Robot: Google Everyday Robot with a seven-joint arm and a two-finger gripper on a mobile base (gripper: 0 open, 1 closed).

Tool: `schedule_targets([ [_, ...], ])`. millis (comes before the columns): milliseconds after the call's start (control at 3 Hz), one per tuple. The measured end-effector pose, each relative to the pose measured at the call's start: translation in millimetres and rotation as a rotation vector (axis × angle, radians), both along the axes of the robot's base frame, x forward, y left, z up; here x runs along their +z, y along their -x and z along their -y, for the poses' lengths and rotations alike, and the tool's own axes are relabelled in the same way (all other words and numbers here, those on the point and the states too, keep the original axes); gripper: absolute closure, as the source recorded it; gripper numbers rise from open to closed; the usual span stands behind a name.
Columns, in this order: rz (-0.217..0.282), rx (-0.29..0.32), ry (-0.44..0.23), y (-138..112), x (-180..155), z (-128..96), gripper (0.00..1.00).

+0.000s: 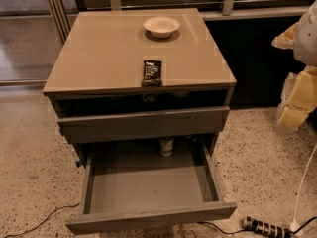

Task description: Place rxbar chocolate into middle drawer

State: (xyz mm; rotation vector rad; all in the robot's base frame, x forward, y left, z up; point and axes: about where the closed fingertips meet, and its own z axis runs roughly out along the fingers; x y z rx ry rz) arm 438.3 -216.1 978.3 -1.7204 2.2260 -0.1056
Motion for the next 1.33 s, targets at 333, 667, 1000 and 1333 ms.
schedule_targets([
  [333,0.0,0.0,0.0,0,0,0,0.0],
  [667,0.031,0.008,-0.023,-8,2,-6,0.0],
  [1000,0.064,0.021,-0.052,-16,4,-13,0.0],
  [1333,0.118,0.062,-0.107,-29,5,-30,0.0],
])
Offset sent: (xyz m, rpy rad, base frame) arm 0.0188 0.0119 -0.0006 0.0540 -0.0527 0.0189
